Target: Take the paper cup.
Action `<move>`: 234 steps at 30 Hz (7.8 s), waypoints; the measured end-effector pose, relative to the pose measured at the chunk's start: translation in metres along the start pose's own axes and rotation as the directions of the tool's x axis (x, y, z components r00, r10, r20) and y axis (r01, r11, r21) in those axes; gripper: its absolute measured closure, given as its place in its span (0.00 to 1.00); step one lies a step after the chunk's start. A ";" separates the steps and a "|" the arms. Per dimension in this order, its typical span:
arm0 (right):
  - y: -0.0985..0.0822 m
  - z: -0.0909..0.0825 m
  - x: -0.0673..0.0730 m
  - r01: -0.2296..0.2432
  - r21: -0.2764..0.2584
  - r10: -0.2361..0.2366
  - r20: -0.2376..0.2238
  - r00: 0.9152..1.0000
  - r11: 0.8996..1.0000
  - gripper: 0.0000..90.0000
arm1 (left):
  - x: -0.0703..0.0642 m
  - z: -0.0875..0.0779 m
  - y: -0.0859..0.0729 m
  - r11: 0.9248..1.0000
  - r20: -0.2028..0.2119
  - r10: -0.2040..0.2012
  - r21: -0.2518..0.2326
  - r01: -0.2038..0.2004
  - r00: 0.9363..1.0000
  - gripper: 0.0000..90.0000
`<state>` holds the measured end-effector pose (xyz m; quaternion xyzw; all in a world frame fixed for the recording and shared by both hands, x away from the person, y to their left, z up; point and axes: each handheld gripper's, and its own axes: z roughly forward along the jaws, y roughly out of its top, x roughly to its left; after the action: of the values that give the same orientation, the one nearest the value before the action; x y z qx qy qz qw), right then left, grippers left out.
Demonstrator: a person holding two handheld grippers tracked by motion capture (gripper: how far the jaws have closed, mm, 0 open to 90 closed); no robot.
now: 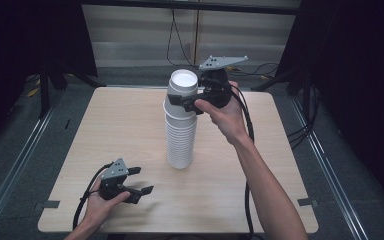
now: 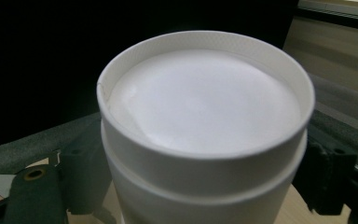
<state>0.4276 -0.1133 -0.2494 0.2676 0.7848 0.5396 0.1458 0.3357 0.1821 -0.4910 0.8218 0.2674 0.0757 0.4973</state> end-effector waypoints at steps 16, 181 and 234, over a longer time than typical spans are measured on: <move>0.007 -0.013 0.001 -0.022 -0.099 0.023 0.006 1.000 0.995 0.21 | 0.000 0.000 0.000 1.000 0.005 -0.001 -0.003 0.001 1.000 0.18; -0.185 -0.010 0.051 -0.190 0.062 0.198 -0.203 0.959 0.980 0.23 | -0.056 0.057 0.075 0.988 0.265 0.127 -0.115 -0.100 0.956 0.09; -0.185 -0.014 0.048 -0.193 0.128 0.220 -0.248 0.943 0.973 0.16 | -0.048 0.050 0.074 0.989 0.279 0.143 -0.006 -0.147 0.950 0.17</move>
<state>0.3330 -0.1472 -0.4121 0.2821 0.7913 0.5417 -0.0298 0.3419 0.0919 -0.4455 0.8453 0.1340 -0.0063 0.5171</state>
